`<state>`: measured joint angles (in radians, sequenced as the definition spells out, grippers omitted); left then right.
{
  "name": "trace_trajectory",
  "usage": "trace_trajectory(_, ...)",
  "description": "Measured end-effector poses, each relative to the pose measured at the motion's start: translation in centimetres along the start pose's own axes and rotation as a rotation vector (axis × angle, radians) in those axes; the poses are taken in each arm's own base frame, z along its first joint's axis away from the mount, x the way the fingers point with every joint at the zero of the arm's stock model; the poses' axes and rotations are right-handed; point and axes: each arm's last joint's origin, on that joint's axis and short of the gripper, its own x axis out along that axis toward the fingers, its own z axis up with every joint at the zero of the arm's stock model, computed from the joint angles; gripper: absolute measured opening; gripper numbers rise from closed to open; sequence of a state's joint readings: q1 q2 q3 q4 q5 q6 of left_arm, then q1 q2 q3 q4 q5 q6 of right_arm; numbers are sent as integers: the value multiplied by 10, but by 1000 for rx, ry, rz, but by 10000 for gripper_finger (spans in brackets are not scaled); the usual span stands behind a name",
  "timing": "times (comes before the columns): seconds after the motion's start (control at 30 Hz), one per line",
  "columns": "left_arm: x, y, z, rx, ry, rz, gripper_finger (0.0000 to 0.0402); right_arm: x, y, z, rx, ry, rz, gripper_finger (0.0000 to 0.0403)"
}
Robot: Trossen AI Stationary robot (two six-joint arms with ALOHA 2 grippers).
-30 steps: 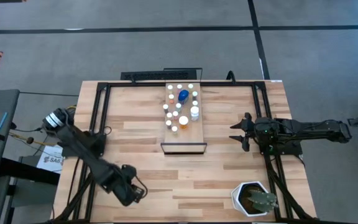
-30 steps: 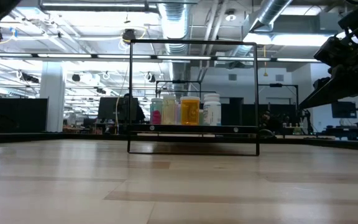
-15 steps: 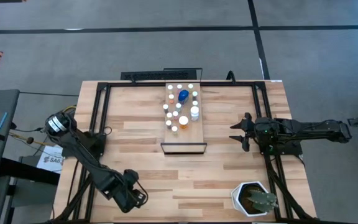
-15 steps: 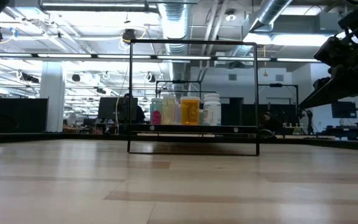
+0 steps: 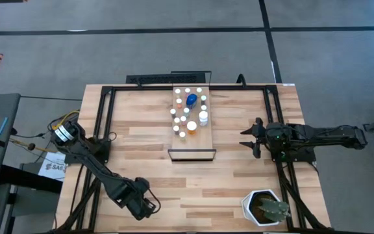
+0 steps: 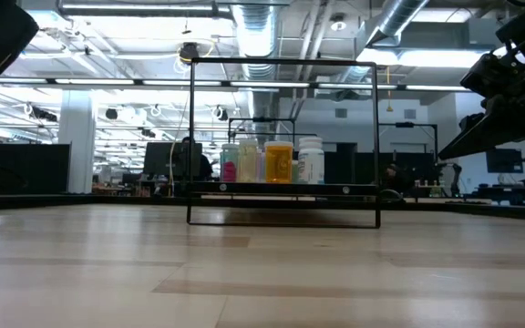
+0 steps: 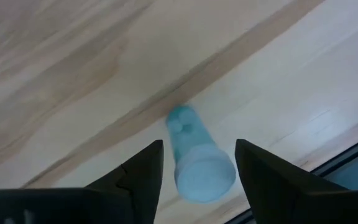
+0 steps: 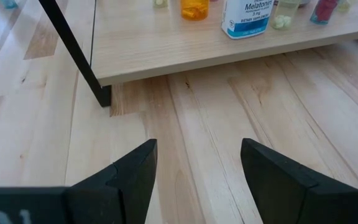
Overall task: Pick and place medicine bottles onto shelf by color
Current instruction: Put the blue pill bottle on the shelf
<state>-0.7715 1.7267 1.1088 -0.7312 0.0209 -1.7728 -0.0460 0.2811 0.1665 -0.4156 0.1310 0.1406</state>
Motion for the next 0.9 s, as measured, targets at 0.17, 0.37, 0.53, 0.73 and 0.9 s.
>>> trace_trajectory(0.17,0,0,-1,-11,47,3,157,0,0,0,0,0,0,255)
trace_trajectory(0.37,0,-2,1,-20,46,-8,107,0,0,0,0,0,0,255)
trace_trajectory(0.53,0,-3,8,-21,37,-10,91,0,0,0,0,0,0,255)
trace_trajectory(0.73,-17,-7,27,23,15,73,107,0,0,0,0,0,0,255)
trace_trajectory(0.9,-55,-7,54,95,-48,166,110,0,0,0,0,0,0,255)
